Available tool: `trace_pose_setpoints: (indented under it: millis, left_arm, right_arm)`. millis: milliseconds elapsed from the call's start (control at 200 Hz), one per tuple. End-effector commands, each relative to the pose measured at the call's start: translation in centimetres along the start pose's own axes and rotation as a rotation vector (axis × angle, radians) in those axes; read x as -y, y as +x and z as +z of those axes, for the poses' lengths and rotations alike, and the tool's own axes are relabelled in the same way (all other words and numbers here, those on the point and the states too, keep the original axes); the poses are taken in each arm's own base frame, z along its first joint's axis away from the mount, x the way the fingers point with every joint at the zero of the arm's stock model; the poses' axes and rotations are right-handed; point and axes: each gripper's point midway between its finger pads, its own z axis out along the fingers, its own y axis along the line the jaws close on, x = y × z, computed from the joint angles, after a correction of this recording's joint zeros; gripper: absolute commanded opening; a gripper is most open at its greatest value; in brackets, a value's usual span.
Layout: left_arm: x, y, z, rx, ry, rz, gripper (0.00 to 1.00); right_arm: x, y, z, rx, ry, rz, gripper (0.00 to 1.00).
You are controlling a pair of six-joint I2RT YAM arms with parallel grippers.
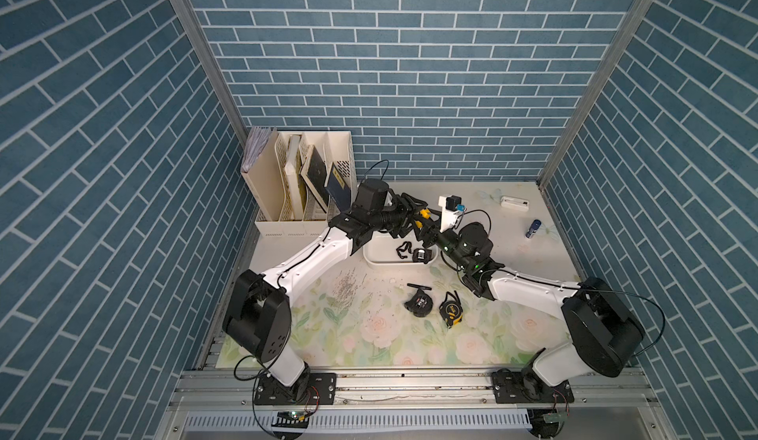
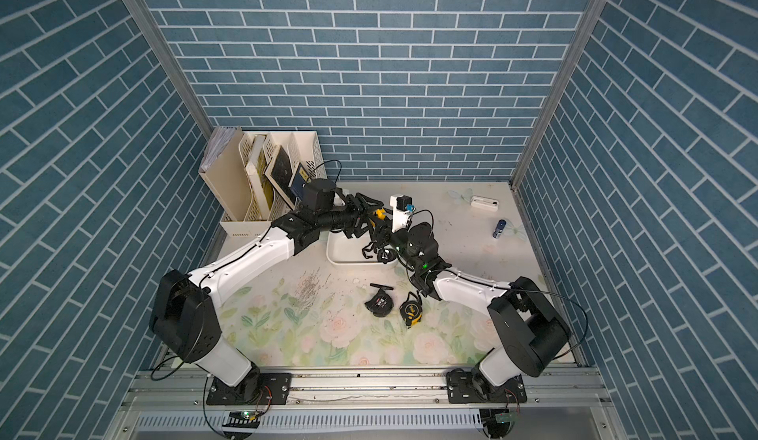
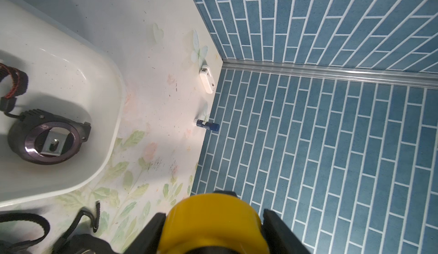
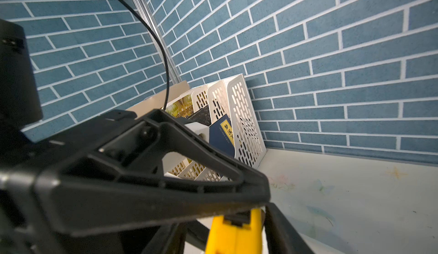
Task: Take the tape measure out of the storage box
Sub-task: Place the tape measure at the center of the board.
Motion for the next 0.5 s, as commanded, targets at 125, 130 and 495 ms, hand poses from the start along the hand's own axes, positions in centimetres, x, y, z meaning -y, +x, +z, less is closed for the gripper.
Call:
trace_pose_setpoints:
  millis: [125,130,495]
  left_arm:
    - [2.7,0.8,-0.9,-0.02,0.092,0.024,0.27]
    - [2.7,0.8,-0.9,-0.02,0.092,0.023,0.27]
    - [2.3,1.1,-0.8,-0.038,0.077,0.027,0.28]
  right_arm:
    - [-0.7,-1.2,1.3,0.033,-0.027,0.001,0.4]
    - [-0.7,-1.2,1.3,0.033,-0.029,0.001,0.39]
    - [-1.4,-1.0,2.7,0.016,-0.071,-0.005,0.18]
